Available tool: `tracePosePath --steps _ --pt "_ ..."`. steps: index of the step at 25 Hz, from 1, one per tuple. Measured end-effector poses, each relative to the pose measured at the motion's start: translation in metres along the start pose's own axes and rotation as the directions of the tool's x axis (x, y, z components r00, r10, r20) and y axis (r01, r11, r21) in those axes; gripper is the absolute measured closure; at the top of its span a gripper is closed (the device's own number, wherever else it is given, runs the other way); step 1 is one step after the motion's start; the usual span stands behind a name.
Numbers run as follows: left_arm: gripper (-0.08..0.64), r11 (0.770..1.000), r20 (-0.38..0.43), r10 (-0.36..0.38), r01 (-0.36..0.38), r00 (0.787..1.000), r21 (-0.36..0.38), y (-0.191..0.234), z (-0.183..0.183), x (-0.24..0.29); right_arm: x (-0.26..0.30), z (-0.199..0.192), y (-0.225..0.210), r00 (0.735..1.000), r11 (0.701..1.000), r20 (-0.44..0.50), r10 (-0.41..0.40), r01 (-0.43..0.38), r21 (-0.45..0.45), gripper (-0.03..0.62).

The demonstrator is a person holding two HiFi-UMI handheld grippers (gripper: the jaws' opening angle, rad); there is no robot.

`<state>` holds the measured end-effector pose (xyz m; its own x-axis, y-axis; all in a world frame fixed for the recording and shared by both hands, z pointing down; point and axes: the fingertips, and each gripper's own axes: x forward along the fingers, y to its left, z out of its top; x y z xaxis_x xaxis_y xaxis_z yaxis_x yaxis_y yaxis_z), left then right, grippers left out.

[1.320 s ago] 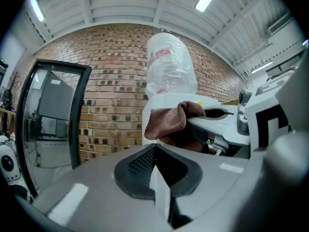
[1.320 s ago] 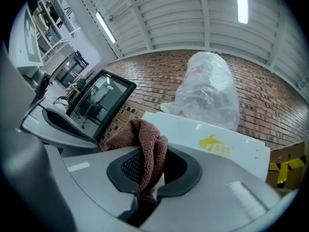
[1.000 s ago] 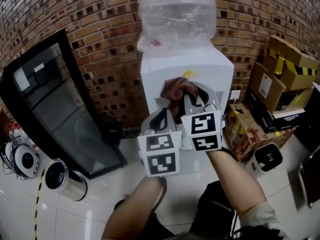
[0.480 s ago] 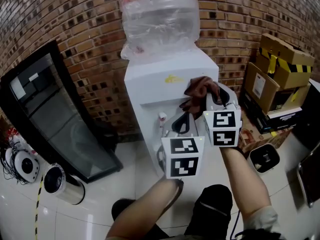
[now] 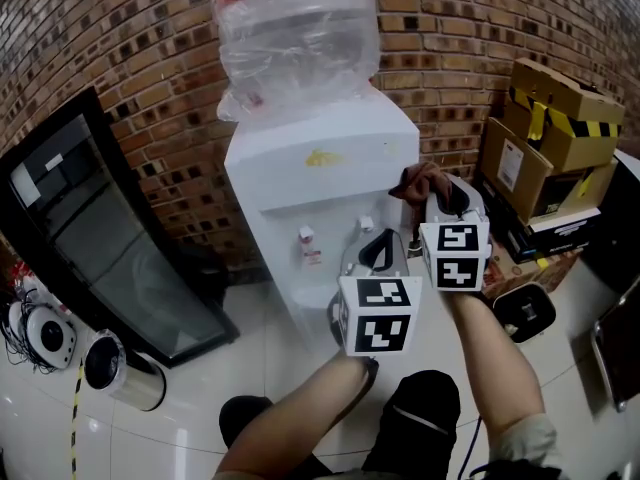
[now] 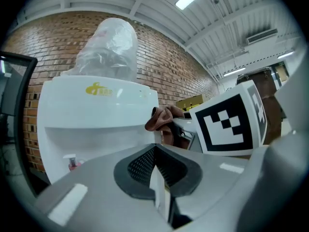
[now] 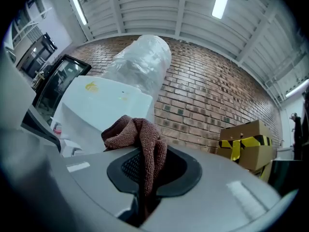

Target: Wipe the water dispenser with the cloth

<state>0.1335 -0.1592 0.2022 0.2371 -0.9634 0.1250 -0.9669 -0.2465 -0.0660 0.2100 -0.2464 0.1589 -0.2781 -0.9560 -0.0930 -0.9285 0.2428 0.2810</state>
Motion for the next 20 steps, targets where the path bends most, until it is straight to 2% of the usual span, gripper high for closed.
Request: tracePosePath --steps 7,12,16,20 --pt "0.56 1.0 -0.017 0.002 -0.002 1.0 -0.011 0.003 -0.01 0.003 0.003 -0.01 0.002 1.0 1.0 -0.019 0.003 -0.003 0.013 0.538" --pt "0.56 1.0 -0.012 0.016 -0.017 1.0 -0.018 0.021 -0.015 -0.013 -0.018 0.015 0.014 0.999 0.999 0.038 0.003 -0.005 0.054 0.538" --pt "0.56 0.998 0.0 0.067 -0.067 0.998 -0.02 0.054 -0.019 -0.042 -0.044 0.048 0.059 0.99 0.996 0.128 0.059 -0.067 0.055 0.538" --pt "0.56 0.986 -0.012 0.16 -0.161 0.987 -0.038 0.107 -0.032 -0.079 -0.058 0.07 0.124 0.972 0.984 0.174 0.158 -0.169 0.049 0.538"
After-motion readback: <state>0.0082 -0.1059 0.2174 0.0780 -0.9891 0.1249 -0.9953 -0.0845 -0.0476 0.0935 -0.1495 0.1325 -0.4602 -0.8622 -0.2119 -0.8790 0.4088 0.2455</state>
